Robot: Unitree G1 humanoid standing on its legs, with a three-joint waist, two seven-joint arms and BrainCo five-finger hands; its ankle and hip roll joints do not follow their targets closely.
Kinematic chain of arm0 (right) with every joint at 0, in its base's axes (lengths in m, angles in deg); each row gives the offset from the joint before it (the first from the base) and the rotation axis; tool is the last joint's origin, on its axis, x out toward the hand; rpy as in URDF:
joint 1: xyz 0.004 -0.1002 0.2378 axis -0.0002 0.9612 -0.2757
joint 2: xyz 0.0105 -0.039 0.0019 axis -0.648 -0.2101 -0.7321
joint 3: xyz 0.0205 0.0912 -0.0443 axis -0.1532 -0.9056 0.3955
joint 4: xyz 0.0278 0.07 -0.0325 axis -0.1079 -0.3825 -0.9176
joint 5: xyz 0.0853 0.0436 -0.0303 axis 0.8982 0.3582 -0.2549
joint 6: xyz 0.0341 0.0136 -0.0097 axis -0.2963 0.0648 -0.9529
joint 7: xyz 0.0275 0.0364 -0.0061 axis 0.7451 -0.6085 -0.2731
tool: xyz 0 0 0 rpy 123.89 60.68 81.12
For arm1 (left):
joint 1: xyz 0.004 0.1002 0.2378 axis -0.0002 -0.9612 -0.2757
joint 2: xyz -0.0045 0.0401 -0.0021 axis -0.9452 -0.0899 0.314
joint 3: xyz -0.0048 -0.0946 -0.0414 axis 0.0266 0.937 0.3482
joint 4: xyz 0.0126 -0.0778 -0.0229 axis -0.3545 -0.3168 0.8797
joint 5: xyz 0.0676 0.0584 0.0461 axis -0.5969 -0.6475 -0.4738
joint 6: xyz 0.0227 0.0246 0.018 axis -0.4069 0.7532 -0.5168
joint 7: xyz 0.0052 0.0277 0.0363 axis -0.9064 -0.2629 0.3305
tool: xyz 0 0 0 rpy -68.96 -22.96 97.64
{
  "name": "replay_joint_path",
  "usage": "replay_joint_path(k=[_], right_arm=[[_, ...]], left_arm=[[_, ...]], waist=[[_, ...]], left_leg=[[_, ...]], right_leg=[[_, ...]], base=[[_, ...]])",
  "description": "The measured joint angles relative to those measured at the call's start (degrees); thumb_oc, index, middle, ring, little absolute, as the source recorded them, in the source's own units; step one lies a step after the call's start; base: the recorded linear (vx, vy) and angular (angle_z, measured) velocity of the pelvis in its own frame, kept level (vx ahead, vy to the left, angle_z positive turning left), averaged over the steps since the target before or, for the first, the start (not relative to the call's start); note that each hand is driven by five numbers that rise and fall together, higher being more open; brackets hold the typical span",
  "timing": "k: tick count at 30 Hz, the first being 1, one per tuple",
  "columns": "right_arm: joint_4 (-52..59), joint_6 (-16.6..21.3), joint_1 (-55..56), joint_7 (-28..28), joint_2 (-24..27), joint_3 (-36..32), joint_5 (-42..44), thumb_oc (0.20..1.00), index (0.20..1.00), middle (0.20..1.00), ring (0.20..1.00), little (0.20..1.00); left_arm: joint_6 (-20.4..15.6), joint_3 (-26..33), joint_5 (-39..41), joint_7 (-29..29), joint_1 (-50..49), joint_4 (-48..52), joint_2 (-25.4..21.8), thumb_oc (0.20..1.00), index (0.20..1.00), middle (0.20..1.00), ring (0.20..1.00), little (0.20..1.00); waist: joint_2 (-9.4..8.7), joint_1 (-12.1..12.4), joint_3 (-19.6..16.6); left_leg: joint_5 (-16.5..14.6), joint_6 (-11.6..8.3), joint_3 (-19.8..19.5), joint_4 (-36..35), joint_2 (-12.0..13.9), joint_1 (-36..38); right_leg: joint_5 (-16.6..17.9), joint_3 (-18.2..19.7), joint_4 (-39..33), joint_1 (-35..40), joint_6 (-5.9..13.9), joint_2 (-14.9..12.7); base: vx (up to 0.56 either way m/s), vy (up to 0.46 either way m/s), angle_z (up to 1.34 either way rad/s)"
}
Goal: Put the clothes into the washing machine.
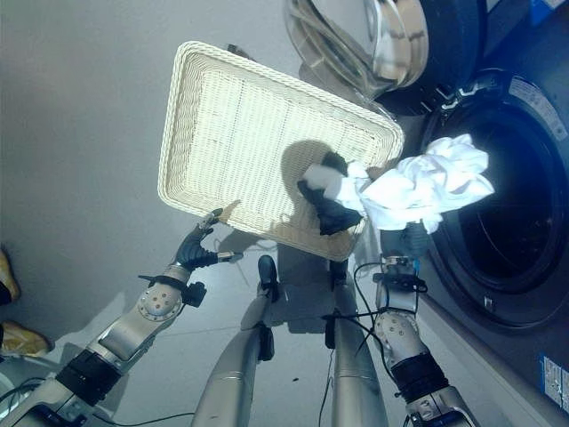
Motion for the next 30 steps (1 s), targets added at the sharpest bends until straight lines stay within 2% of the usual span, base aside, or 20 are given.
replay_joint_path(k=[4, 5, 10, 13, 14, 15, 16, 18, 22, 23, 26, 27, 28, 29, 30], right_arm=[[0.59, 0.86, -0.59, -1.37, -0.09, -1.95, 0.02, 0.2, 0.2, 0.2, 0.2, 0.2], [2.25, 1.53, -0.87, -2.34, -0.02, -5.95, 0.03, 0.2, 0.2, 0.2, 0.2, 0.2], [1.69, 3.25, -1.71, -7.79, 0.52, -12.06, 2.4, 0.2, 0.2, 0.2, 0.2, 0.2], [-8.51, 4.02, -6.84, -18.37, 4.29, -16.31, 1.4, 0.2, 0.2, 0.2, 0.2, 0.2], [-12.45, 4.13, -9.23, -24.0, 6.69, -17.53, 1.05, 0.2, 0.2, 0.2, 0.2, 0.2], [-13.75, 4.29, -10.71, -26.11, 6.93, -17.73, 0.62, 0.2, 0.2, 0.2, 0.2, 0.2], [-19.72, 4.48, -14.18, -29.3, 8.36, -17.75, -0.36, 0.2, 0.2, 0.2, 0.2, 0.2], [-22.57, 4.28, -16.06, -31.92, 9.36, -18.2, -0.42, 0.2, 0.2, 0.2, 0.2, 0.2], [-39.46, -6.15, -21.03, -35.93, 19.28, -17.51, 0.55, 0.2, 0.2, 0.2, 0.2, 0.2], [-42.79, -8.36, -22.58, -36.41, 21.53, -17.34, 3.44, 0.2, 0.2, 0.2, 0.2, 0.2], [-41.12, -11.52, -20.39, -35.47, 23.74, -19.34, 8.57, 0.2, 0.2, 0.2, 0.2, 0.2], [-41.09, -12.06, -20.37, -34.93, 24.22, -20.95, 9.74, 0.385, 0.385, 0.385, 0.385, 0.385], [-41.09, -12.06, -20.37, -34.93, 24.22, -20.95, 9.74, 0.385, 0.385, 0.385, 0.385, 0.385], [-41.28, -13.58, -20.22, -34.2, 25.06, -21.27, 10.24, 0.536, 0.536, 0.536, 0.536, 0.536], [-41.51, -14.63, -20.77, -34.03, 25.35, -22.32, 10.67, 0.526, 0.526, 0.526, 0.526, 0.526]], left_arm=[[-1.67, 1.08, 1.73, 1.78, -0.35, -0.58, 0.55, 1.0, 1.0, 1.0, 1.0, 1.0], [-3.0, 3.66, 2.17, 3.02, -0.44, -3.18, 3.2, 1.0, 1.0, 1.0, 1.0, 1.0], [-5.67, 7.15, 4.69, 4.69, -0.84, -9.82, 5.8, 1.0, 1.0, 1.0, 1.0, 1.0], [-7.84, 7.41, 7.68, 4.44, -0.5, -13.92, 5.8, 1.0, 1.0, 1.0, 1.0, 1.0], [-8.01, 7.42, 9.15, 4.27, -0.49, -14.86, 5.67, 1.0, 1.0, 1.0, 1.0, 1.0], [-7.99, 7.32, 9.64, 4.09, -0.5, -14.96, 5.5, 1.0, 1.0, 1.0, 1.0, 1.0], [-7.99, 6.46, 10.85, 4.07, -0.1, -14.94, 4.66, 1.0, 1.0, 1.0, 1.0, 1.0], [-7.97, 5.87, 11.21, 4.05, 0.46, -14.93, 4.19, 1.0, 1.0, 1.0, 1.0, 1.0], [-7.57, 3.37, 13.13, 3.72, 3.8, -14.76, 2.09, 1.0, 1.0, 1.0, 1.0, 1.0], [-7.48, 2.08, 13.52, 3.1, 4.37, -13.59, -1.1, 1.0, 1.0, 1.0, 1.0, 1.0], [-7.22, 2.01, 15.33, 2.8, 2.95, -10.91, -5.01, 1.0, 1.0, 1.0, 1.0, 1.0], [-7.07, 2.05, 15.6, 2.73, 2.16, -10.97, -5.75, 1.0, 1.0, 1.0, 1.0, 1.0], [-7.07, 2.05, 15.6, 2.73, 2.16, -10.97, -5.75, 1.0, 1.0, 1.0, 1.0, 1.0], [-6.53, 2.02, 15.81, 2.24, 1.65, -10.87, -6.3, 1.0, 1.0, 1.0, 1.0, 1.0], [-6.44, 1.86, 15.87, 1.91, 1.68, -10.95, -6.5, 1.0, 1.0, 1.0, 1.0, 1.0]], waist=[[0.49, -1.16, 0.02], [1.16, -1.72, 0.01], [1.62, -2.72, -0.07], [1.62, -2.57, -0.07], [1.63, -2.42, -0.07], [1.63, -2.36, -0.07], [1.63, -2.31, -0.07], [1.62, -2.13, -0.07], [1.51, -0.85, -0.04], [1.42, -0.84, 0.0], [1.36, -0.78, 0.03], [1.31, -0.7, 0.07], [1.31, -0.7, 0.07], [1.21, -0.68, 0.13], [1.19, -0.74, 0.15]], left_leg=[[0.0, 0.0, 0.23, -0.15, 0.04, 0.61], [-0.01, -0.01, 1.12, -0.17, 0.12, 1.02], [-0.14, -0.16, 1.8, -0.21, 0.33, 1.97], [-0.16, -0.16, 2.4, -0.18, 0.41, 2.4], [-0.29, 0.01, 2.8, -0.09, 0.35, 2.45], [-0.31, 0.03, 2.89, -0.09, 0.33, 2.43], [-0.4, 0.11, 2.92, 0.06, 0.26, 2.39], [-0.45, 0.13, 2.92, 0.09, 0.1, 2.35], [-0.92, 0.74, 2.56, 1.33, -0.51, 0.79], [-1.8, 1.38, 2.14, 3.47, -0.53, -1.37], [-3.24, 1.94, 1.48, 6.65, -0.8, -3.97], [-3.99, 2.44, 1.49, 8.1, -0.96, -4.88], [-3.99, 2.44, 1.49, 8.1, -0.96, -4.88], [-4.96, 2.81, 1.5, 9.94, -1.01, -6.12], [-5.75, 3.09, 1.56, 11.54, -1.05, -7.07]], right_leg=[[-0.11, 0.4, 0.04, 0.32, 0.18, 0.12], [0.02, 1.06, 0.03, 0.37, 0.24, 0.25], [0.17, 1.85, -0.03, 0.9, 0.24, 0.67], [0.4, 2.25, -0.1, 1.26, 0.21, 0.83], [0.56, 2.56, -0.21, 1.27, 0.31, 0.78], [0.78, 2.65, -0.5, 1.34, 0.31, 0.78], [1.11, 2.65, -1.03, 1.63, 0.44, 0.71], [1.17, 2.65, -1.05, 1.64, 0.53, 0.52], [1.59, 2.61, -1.42, 1.12, 1.17, -0.16], [1.94, 2.38, -1.71, 0.34, 1.38, -0.32], [2.24, 1.87, -1.54, -0.6, 1.44, -0.95], [2.16, 1.9, -1.15, -1.09, 1.64, -1.21], [2.16, 1.9, -1.15, -1.09, 1.64, -1.21], [1.83, 1.88, -0.04, -1.92, 1.91, -1.43], [1.74, 1.85, 0.12, -2.25, 2.1, -1.67]], base=[[0.01, -0.008, -0.07], [0.02, -0.018, -0.12], [0.02, -0.029, -0.09], [0.04, -0.081, -0.05], [0.03, -0.096, -0.06], [0.03, -0.106, -0.04], [0.03, -0.097, 0.01], [0.02, -0.091, 0.04], [0.03, -0.187, 0.07], [0.06, -0.198, 0.14], [0.06, -0.143, 0.09], [0.04, -0.096, 0.04], [0.05, -0.106, 0.0], [0.02, -0.064, -0.01], [0.02, -0.064, -0.01]])
